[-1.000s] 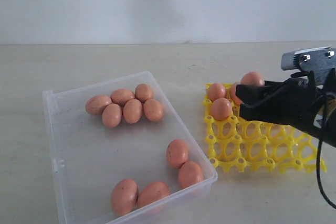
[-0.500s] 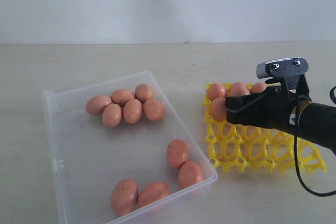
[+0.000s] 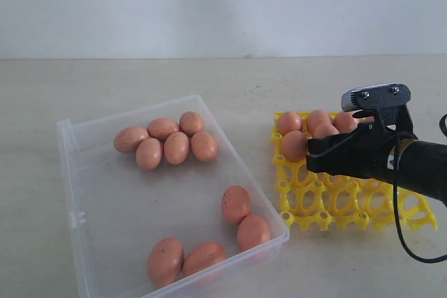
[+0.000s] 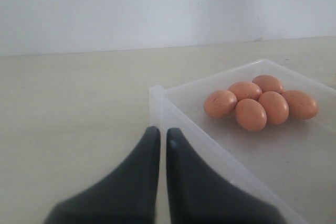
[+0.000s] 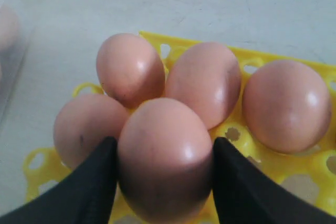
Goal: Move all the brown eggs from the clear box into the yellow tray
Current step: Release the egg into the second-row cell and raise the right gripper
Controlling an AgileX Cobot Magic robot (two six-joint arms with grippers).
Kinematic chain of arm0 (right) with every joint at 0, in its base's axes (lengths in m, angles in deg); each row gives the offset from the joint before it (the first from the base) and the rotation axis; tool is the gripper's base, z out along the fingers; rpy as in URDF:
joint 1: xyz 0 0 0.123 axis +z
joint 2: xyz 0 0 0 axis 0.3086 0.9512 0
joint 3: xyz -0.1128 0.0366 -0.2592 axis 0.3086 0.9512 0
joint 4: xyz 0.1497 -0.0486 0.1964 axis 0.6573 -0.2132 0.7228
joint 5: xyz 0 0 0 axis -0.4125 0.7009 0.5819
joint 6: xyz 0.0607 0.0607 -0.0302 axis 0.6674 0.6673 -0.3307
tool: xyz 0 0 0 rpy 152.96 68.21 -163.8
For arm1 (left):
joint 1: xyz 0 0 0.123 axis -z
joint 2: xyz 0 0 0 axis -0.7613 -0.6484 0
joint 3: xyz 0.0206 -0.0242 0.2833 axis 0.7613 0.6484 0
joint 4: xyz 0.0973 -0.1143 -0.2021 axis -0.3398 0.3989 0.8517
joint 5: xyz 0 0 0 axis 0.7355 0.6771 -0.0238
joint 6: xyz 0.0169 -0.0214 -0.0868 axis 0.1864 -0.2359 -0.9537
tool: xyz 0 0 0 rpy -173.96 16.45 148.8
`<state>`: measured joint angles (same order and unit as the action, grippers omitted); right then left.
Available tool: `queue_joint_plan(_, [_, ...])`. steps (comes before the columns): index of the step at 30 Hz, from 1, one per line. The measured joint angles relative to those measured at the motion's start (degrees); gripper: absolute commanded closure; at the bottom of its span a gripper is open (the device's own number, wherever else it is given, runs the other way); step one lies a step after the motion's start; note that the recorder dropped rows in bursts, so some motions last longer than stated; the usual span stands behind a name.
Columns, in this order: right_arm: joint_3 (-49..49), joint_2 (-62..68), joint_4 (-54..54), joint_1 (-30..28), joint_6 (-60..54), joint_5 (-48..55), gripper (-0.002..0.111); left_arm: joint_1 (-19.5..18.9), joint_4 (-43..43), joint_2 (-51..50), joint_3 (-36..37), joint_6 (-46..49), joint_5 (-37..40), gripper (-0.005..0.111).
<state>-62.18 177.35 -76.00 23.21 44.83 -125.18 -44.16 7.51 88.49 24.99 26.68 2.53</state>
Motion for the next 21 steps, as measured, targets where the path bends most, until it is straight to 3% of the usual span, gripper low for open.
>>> queue_joint_plan(6, [0.0,0.0,0.0,0.0,-1.56,-0.95,0.106,0.0,0.0,0.0,0.0,0.0,0.0,0.103])
queue_joint_plan(8, [0.0,0.0,0.0,0.0,-1.84,-1.32,0.096,0.0,0.0,0.0,0.0,0.0,0.0,0.103])
queue_joint_plan(12, [0.0,0.0,0.0,0.0,-2.3,-1.46,0.067,0.0,0.0,0.0,0.0,0.0,0.0,0.103])
queue_joint_plan(14, [0.0,0.0,0.0,0.0,-3.03,-1.46,0.058,0.0,0.0,0.0,0.0,0.0,0.0,0.103])
queue_joint_plan(18, [0.0,0.0,0.0,0.0,-3.59,-1.67,0.048,0.0,0.0,0.0,0.0,0.0,0.0,0.103])
queue_joint_plan(21, [0.0,0.0,0.0,0.0,-3.82,-1.79,0.048,0.0,0.0,0.0,0.0,0.0,0.0,0.103])
